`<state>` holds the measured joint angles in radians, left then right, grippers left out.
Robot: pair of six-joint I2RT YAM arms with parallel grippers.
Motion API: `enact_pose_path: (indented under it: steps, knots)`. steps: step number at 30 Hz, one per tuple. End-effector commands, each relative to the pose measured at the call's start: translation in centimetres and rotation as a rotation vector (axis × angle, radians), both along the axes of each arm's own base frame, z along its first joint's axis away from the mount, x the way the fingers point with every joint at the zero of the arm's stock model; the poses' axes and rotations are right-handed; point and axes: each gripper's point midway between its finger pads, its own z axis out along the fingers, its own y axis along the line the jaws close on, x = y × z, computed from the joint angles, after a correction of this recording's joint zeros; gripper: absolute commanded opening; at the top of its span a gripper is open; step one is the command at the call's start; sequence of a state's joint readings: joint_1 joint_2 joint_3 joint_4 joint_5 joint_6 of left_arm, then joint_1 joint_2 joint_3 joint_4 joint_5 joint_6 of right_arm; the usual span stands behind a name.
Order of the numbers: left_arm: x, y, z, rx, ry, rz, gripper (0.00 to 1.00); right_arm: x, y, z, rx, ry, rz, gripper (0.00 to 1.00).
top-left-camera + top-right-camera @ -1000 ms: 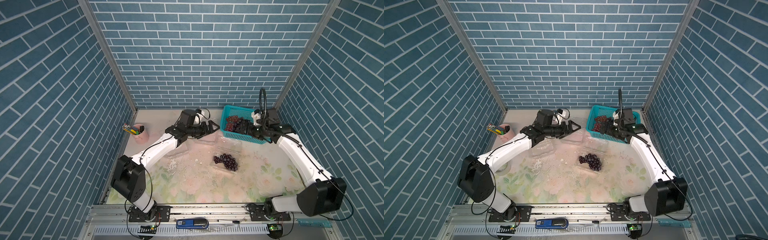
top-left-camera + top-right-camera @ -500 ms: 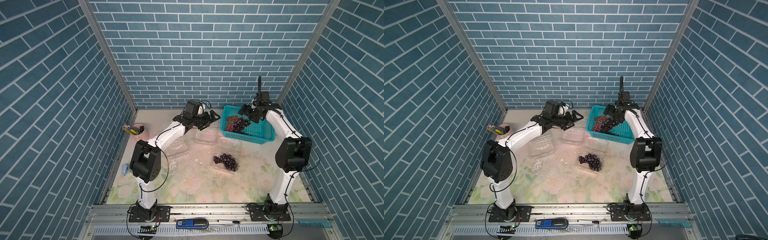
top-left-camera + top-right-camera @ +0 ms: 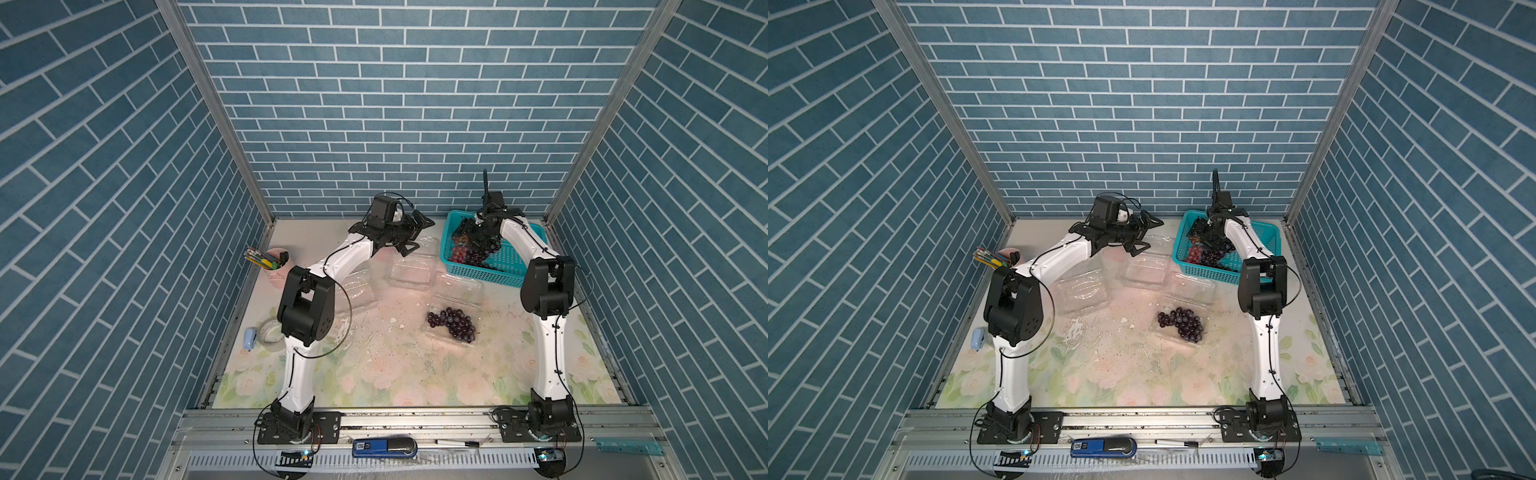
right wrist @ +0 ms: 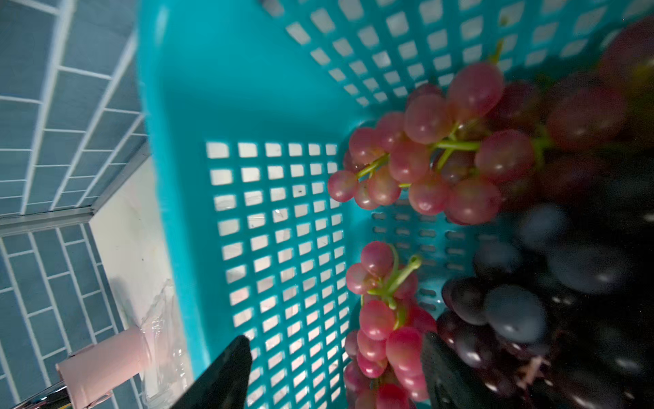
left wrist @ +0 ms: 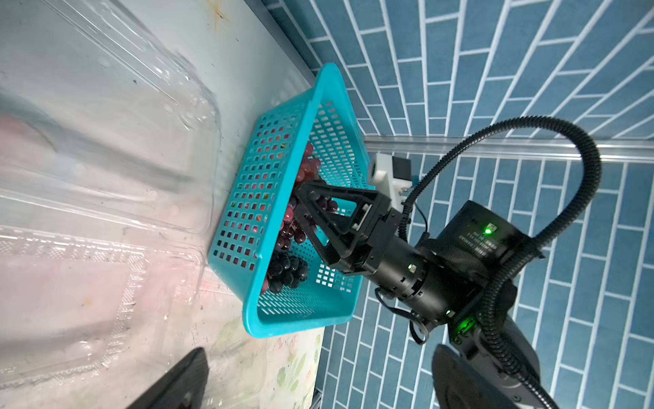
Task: Pack grapes into containers
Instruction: Pick up the grape from the basket.
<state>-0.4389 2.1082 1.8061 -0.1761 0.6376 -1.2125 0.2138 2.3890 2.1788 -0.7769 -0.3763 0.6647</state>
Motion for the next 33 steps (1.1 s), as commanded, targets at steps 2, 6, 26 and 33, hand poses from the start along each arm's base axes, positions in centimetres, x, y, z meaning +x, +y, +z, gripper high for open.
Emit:
enact_pose_path:
  steps: [2, 6, 26, 33]
  knots:
    - [0.7, 0.6, 1.1, -0.035, 0.037, 0.016, 1.00, -1.8, 0.0, -1.9, -0.043, 0.104, 0.004, 0.75]
    - [1.0, 0.5, 1.2, -0.026, 0.045, 0.008, 1.00, -2.4, 0.1, -2.8, -0.083, 0.121, 0.025, 0.75]
    - [0.8, 0.6, 2.0, -0.021, 0.035, -0.007, 1.00, -1.9, 1.2, -5.6, -0.055, 0.160, 0.051, 0.40]
    - [0.1, 1.3, 3.3, 0.007, -0.004, -0.008, 0.99, 0.7, 3.3, 0.8, 0.110, 0.010, 0.049, 0.33]
